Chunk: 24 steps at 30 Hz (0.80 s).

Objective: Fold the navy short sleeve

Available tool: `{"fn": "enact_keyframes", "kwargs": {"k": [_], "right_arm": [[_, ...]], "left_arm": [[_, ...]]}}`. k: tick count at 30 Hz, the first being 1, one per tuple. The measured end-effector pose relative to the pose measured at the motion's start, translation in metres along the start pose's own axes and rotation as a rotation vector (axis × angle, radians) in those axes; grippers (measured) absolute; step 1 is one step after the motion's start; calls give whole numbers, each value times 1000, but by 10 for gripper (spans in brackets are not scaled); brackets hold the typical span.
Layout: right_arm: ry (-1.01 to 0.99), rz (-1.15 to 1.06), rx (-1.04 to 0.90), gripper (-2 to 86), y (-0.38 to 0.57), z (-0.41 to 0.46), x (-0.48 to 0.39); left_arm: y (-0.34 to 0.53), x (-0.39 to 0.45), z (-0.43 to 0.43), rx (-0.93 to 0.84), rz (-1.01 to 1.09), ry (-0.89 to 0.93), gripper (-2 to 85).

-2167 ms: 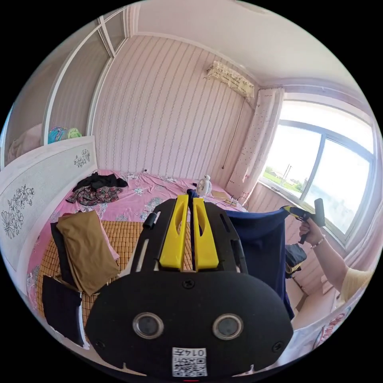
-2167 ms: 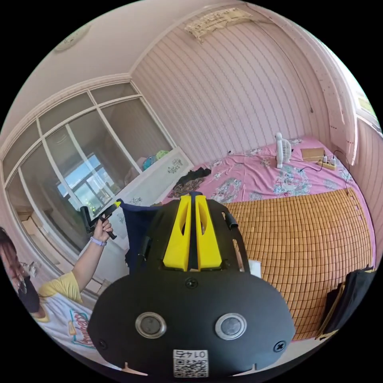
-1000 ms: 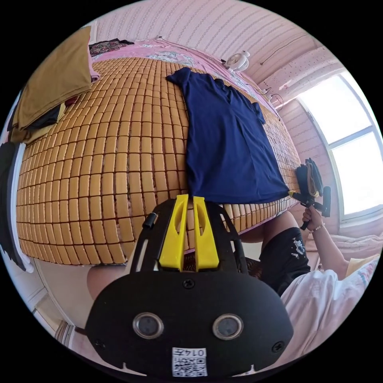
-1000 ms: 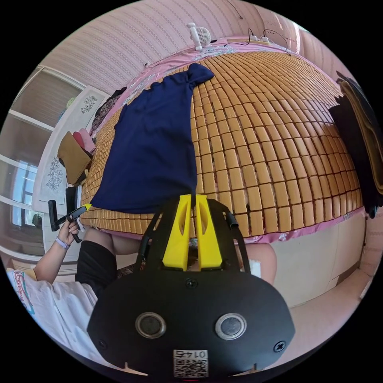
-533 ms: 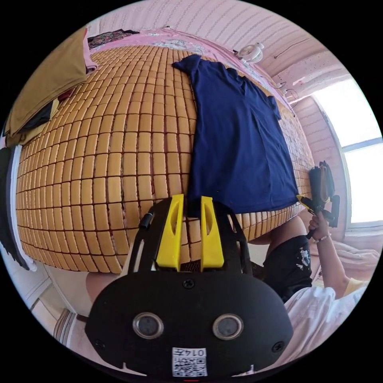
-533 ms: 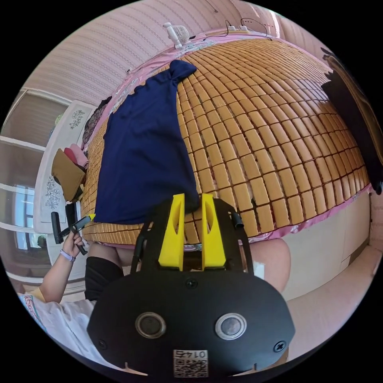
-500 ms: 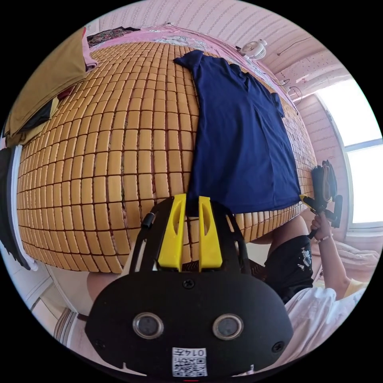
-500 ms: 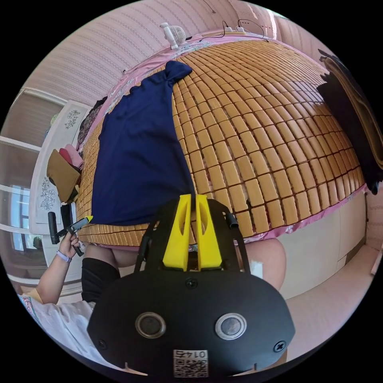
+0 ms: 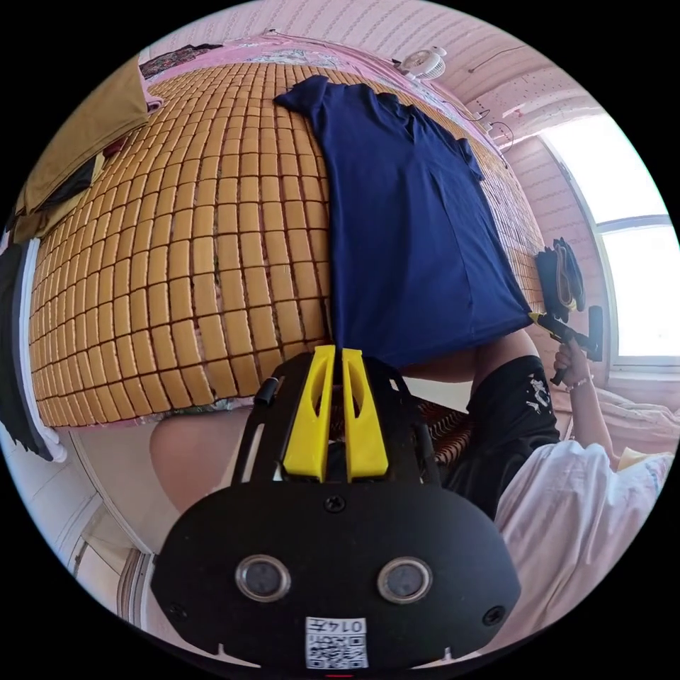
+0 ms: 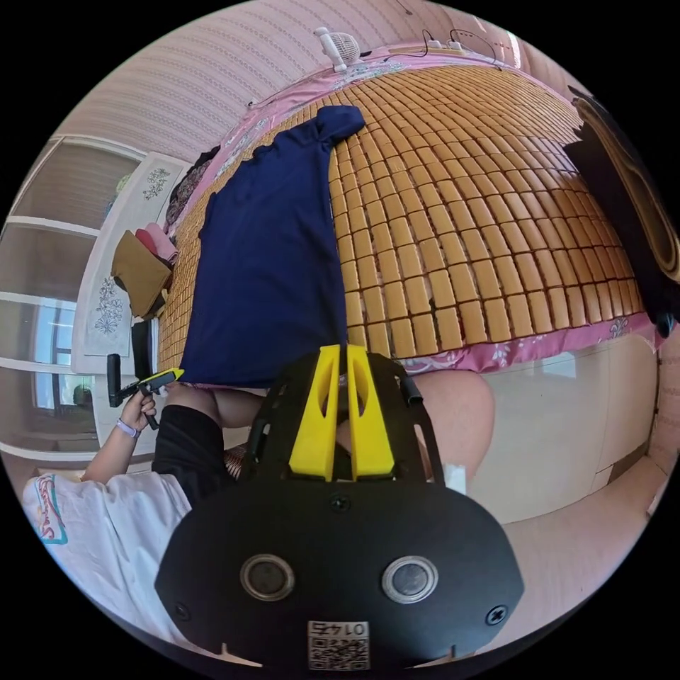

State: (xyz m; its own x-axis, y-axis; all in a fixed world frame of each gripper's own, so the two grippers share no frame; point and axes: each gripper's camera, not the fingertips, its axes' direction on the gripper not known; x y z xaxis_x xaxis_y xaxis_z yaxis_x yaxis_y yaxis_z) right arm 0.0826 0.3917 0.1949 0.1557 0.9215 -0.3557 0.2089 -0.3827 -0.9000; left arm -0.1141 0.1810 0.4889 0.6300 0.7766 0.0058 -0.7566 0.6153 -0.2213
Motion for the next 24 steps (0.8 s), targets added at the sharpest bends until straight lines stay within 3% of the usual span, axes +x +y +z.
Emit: {"fn": "enact_keyframes", "kwargs": {"k": [10,19,22,24], "right_arm": [[22,-31,134,12,58,-16,-16],[41,-202,322,5,108,-27,-76],[128,-281,434,1,131,-33,-102],[374,-345,593,-6,158,-36,-131]], "left_arm": [[64,-5,-30,183,-7,-2,1],[119,6,-45,361,90,25,17],[131,8,-43,388,91,57,26],[140,12,-44,418,111,74,28]]}}
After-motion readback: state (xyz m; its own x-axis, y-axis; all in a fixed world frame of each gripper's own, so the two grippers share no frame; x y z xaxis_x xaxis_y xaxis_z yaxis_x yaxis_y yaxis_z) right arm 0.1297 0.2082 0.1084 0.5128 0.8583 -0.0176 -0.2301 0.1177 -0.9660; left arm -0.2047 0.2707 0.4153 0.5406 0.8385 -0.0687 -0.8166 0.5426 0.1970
